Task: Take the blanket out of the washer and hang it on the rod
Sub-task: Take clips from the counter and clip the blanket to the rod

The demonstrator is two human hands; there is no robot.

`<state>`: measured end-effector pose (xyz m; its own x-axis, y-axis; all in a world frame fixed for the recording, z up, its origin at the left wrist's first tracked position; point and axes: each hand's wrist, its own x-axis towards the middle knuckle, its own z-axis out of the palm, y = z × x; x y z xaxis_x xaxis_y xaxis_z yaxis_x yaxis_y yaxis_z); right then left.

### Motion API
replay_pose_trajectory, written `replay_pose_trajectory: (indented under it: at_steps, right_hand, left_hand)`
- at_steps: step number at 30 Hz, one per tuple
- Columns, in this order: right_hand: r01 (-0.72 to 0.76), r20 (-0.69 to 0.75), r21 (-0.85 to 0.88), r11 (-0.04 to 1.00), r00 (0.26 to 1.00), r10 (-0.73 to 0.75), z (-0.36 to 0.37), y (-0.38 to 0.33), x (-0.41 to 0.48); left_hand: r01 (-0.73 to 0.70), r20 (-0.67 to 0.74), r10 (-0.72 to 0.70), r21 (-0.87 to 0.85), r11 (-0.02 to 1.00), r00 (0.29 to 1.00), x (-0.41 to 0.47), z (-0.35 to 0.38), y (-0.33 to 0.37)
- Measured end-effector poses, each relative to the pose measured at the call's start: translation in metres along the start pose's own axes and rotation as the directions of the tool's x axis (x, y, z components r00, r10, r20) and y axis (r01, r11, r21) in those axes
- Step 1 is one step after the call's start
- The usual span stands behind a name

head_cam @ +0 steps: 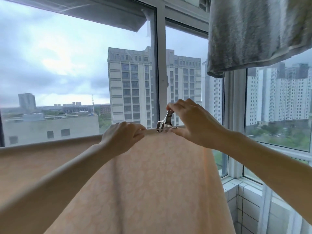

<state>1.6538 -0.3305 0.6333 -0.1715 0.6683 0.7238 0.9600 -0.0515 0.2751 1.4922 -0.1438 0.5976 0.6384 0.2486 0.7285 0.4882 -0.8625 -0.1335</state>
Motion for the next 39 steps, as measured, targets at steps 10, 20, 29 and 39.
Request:
replay_pose_trajectory:
  at_steps: [10,20,29,39]
  right_hand:
    - [0.054,-0.002,0.011,0.998,0.999,-0.054,0.001,0.018,0.036]
    - [0.037,0.112,0.080,0.996,0.993,-0.046,0.019,0.025,0.054]
    - [-0.102,0.302,0.218,0.970,0.953,0.033,0.036,0.028,0.061]
    - [-0.102,0.257,0.296,0.950,0.966,0.024,0.026,0.007,0.054]
  left_hand:
    - [0.004,0.006,-0.004,0.032,0.999,1.000,-0.004,-0.004,0.002]
    - [-0.018,-0.014,0.019,0.050,0.999,1.000,-0.003,0.000,-0.001]
    - [-0.038,0.003,0.038,0.053,0.998,0.999,-0.004,0.001,-0.007]
    - [-0.062,0.007,0.061,0.032,0.998,0.998,-0.010,-0.007,-0.009]
